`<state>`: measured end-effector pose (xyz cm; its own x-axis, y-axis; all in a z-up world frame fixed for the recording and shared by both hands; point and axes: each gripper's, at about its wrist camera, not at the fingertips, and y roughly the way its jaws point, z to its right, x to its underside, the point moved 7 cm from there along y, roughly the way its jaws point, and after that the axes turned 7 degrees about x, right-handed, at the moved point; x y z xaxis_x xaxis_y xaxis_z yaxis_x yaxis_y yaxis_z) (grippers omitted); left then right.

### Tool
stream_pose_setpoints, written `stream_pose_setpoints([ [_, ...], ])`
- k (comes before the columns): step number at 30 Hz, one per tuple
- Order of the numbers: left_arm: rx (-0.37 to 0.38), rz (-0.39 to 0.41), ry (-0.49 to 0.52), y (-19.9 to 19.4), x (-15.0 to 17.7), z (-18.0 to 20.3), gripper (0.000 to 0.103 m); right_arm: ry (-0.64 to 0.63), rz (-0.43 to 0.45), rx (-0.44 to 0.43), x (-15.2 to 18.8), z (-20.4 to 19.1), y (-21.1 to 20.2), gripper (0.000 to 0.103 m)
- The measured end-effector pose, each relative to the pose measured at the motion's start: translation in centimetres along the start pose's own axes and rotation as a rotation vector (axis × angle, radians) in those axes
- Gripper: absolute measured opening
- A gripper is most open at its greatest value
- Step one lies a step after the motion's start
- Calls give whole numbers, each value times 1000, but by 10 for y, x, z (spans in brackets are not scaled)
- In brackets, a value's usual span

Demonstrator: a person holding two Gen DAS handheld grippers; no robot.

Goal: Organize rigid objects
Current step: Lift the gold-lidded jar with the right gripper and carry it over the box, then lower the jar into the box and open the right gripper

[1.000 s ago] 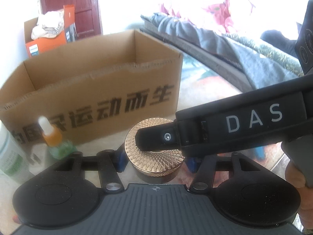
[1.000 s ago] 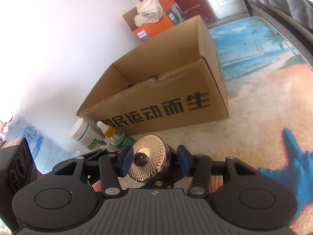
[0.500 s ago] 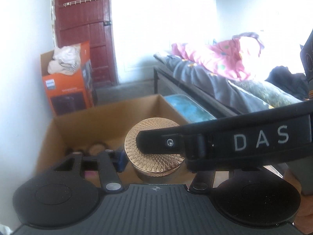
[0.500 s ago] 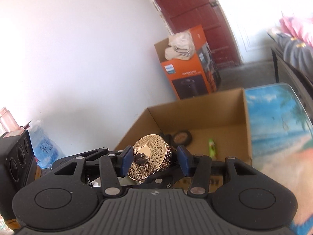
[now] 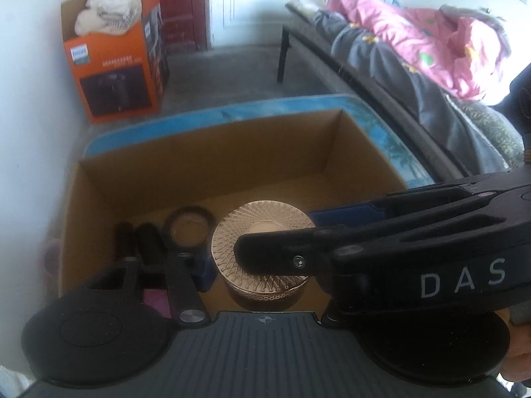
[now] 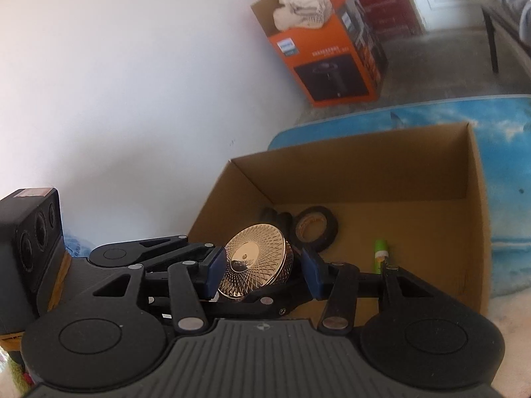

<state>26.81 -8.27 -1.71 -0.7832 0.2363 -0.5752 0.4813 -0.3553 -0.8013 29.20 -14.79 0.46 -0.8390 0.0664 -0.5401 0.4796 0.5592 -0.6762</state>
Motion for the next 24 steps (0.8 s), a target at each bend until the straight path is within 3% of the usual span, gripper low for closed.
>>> stream_pose_setpoints([
  [4,21,-120,-76,26,6,-18,56,68,-127,-7,0,18,39,53],
  [10,28,-224,-143,50,17,-30,56,110,-243,3,5,32,74,53],
  [17,51,-283,-218,62,23,-33,57,125,-313,30,9,43,97,53],
  [24,60,-266,-221,56,20,-30,66,136,-330,30,11,47,106,53],
])
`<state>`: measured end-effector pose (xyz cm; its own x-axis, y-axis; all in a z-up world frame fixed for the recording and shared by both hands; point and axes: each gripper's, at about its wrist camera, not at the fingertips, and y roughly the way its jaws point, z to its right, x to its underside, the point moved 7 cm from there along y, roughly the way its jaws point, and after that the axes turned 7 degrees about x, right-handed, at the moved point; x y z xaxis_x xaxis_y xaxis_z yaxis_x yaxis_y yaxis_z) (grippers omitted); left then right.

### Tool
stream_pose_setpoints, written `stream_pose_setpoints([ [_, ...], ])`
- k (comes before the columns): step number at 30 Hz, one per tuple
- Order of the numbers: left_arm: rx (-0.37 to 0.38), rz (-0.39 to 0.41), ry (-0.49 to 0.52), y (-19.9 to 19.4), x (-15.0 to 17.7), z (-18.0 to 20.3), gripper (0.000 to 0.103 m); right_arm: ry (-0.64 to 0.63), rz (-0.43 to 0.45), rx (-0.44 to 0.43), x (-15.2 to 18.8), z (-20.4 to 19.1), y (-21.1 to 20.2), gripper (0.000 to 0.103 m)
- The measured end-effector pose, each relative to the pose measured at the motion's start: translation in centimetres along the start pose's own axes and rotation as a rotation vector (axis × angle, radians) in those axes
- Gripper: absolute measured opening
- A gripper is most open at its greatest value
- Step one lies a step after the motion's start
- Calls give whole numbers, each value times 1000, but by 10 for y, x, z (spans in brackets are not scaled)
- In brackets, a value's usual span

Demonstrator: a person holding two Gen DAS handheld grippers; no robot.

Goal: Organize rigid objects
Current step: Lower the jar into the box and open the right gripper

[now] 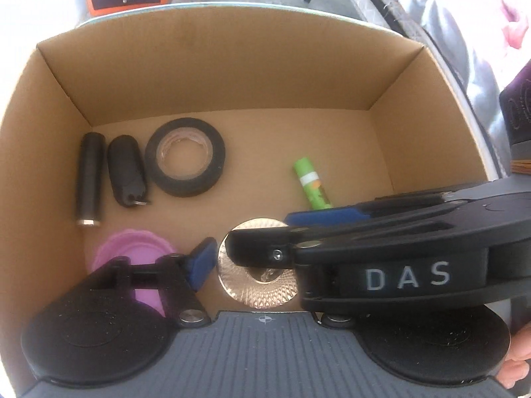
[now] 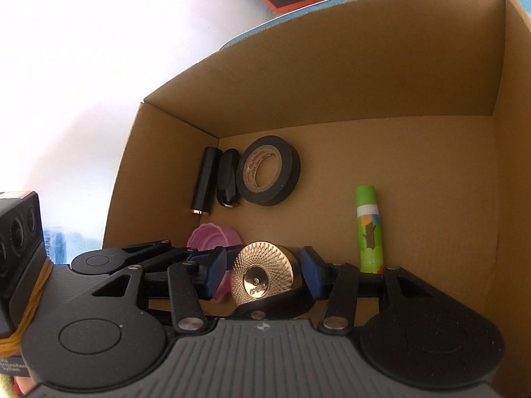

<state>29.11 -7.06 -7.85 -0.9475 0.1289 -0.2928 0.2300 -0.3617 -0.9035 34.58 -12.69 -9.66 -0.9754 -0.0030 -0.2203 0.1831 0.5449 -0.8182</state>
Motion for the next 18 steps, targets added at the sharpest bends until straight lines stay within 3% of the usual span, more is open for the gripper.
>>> stream_pose_setpoints([
  [4,-8,41,28,-8,-1,6,71,-22,41,4,3,-7,-10,54],
  [9,-10,123,88,-33,2,21,79,-56,160,-25,11,-16,-46,60],
  [18,68,275,147,-99,39,38,87,-45,413,-131,86,-10,-141,67],
])
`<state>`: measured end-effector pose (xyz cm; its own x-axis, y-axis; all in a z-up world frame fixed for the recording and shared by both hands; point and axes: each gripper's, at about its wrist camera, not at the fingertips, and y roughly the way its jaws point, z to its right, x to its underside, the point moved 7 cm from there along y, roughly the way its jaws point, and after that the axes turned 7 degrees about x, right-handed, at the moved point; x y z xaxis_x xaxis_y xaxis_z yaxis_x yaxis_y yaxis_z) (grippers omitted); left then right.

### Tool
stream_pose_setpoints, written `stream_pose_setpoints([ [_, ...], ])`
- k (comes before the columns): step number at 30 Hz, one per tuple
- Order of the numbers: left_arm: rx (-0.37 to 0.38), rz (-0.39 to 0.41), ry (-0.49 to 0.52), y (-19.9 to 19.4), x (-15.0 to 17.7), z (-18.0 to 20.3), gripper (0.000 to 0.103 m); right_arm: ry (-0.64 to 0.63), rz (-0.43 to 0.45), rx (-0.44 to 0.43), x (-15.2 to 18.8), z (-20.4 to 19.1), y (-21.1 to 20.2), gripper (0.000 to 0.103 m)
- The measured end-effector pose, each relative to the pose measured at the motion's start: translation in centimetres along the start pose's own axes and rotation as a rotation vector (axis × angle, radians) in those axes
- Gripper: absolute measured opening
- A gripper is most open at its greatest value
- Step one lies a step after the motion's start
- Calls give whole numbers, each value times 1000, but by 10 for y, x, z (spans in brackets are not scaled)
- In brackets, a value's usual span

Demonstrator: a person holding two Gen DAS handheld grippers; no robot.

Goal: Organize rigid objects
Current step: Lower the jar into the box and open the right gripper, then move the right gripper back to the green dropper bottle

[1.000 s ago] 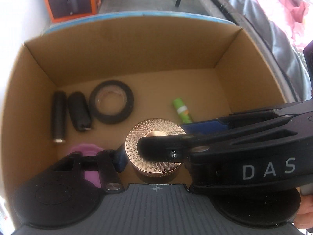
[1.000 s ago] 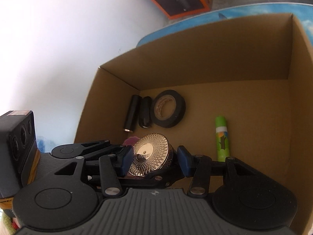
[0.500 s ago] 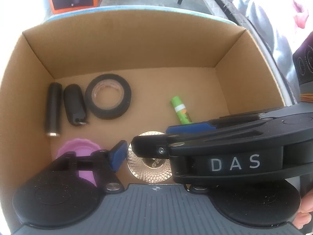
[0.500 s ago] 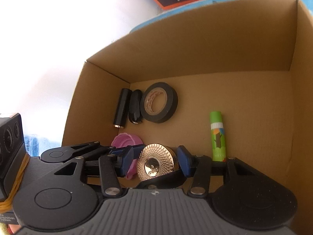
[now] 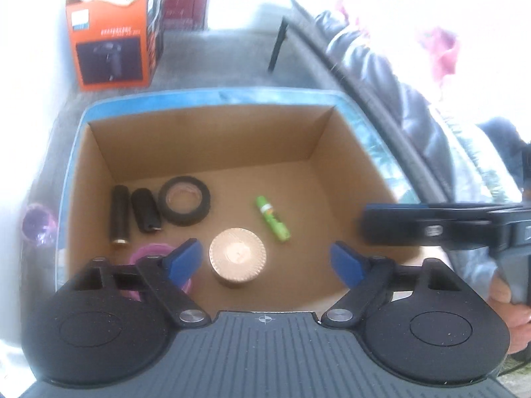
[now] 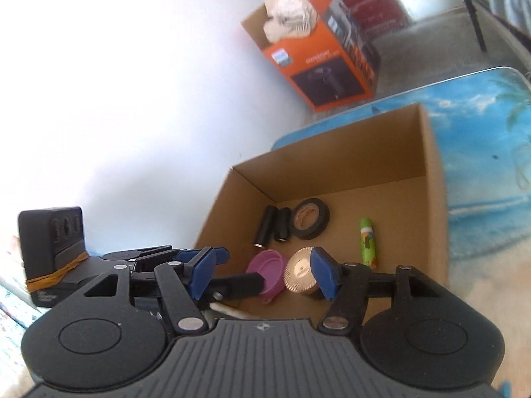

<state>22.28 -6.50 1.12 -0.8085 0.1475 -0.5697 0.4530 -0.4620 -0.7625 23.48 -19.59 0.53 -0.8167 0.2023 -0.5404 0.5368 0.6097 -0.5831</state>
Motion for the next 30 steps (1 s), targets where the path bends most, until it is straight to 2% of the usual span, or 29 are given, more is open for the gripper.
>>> stream_pose_setpoints([
  [6,78,130,15,-43,38,14,95,-18,119,33,44,4,-81,69],
  [8,81,169,27,-50,55,19,96,-20,148,51,57,4,-100,69],
  [11,67,216,51,-51,83,26,97,-15,175,72,78,0,-108,69],
  [18,-51,294,163,-36,128,49,96,-70,156,92,102,-17,-70,69],
  [21,-41,294,155,-25,141,51,92,-121,135,80,108,-32,-51,67],
  [24,-62,288,158,-11,151,49,79,-182,122,101,112,-45,-32,65],
  [26,-96,290,174,-4,158,45,76,-217,112,111,112,-52,-19,60],
  [30,-134,297,170,6,158,37,63,-284,89,142,113,-61,4,56],
])
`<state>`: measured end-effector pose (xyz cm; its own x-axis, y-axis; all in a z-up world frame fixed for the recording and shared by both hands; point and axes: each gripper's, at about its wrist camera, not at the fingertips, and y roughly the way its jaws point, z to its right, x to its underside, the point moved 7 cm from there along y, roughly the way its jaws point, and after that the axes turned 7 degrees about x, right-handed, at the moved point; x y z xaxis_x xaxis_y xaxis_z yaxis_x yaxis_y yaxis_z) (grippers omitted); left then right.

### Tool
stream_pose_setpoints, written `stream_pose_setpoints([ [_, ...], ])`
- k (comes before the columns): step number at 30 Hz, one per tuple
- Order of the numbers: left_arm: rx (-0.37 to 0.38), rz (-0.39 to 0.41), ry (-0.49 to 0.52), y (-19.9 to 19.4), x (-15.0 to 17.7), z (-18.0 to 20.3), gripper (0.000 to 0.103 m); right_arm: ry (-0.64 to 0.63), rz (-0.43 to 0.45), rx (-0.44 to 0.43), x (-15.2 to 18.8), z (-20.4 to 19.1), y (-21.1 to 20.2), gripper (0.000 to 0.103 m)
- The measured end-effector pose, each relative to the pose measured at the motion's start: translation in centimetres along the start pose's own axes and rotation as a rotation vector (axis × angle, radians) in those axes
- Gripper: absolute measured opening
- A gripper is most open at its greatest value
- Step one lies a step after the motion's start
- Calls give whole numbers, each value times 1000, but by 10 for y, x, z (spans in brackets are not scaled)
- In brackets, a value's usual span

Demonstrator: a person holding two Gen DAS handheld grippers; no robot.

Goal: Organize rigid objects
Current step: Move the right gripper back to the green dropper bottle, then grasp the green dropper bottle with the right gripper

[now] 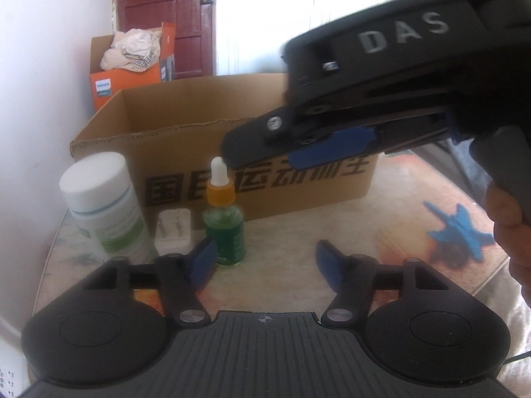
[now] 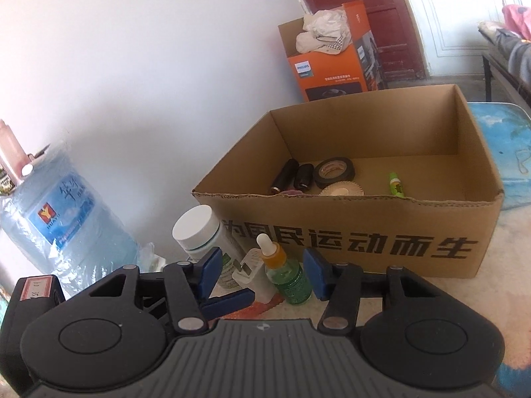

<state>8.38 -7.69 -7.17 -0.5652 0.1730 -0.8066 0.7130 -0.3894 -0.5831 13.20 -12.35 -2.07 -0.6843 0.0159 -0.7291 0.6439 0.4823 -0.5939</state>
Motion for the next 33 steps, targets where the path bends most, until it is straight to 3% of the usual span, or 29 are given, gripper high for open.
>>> stream_pose_setpoints([
  [7,-98,12,80,12,5,-1,57,-45,-15,27,-1,-8,28,41],
  [16,-110,22,62,18,8,-14,48,-50,-33,27,-3,-4,41,25],
  [23,-19,26,54,17,4,-4,47,-8,-36,51,0,12,29,23],
  [33,190,-5,99,16,3,45,47,111,-12,148,23,60,-23,23],
])
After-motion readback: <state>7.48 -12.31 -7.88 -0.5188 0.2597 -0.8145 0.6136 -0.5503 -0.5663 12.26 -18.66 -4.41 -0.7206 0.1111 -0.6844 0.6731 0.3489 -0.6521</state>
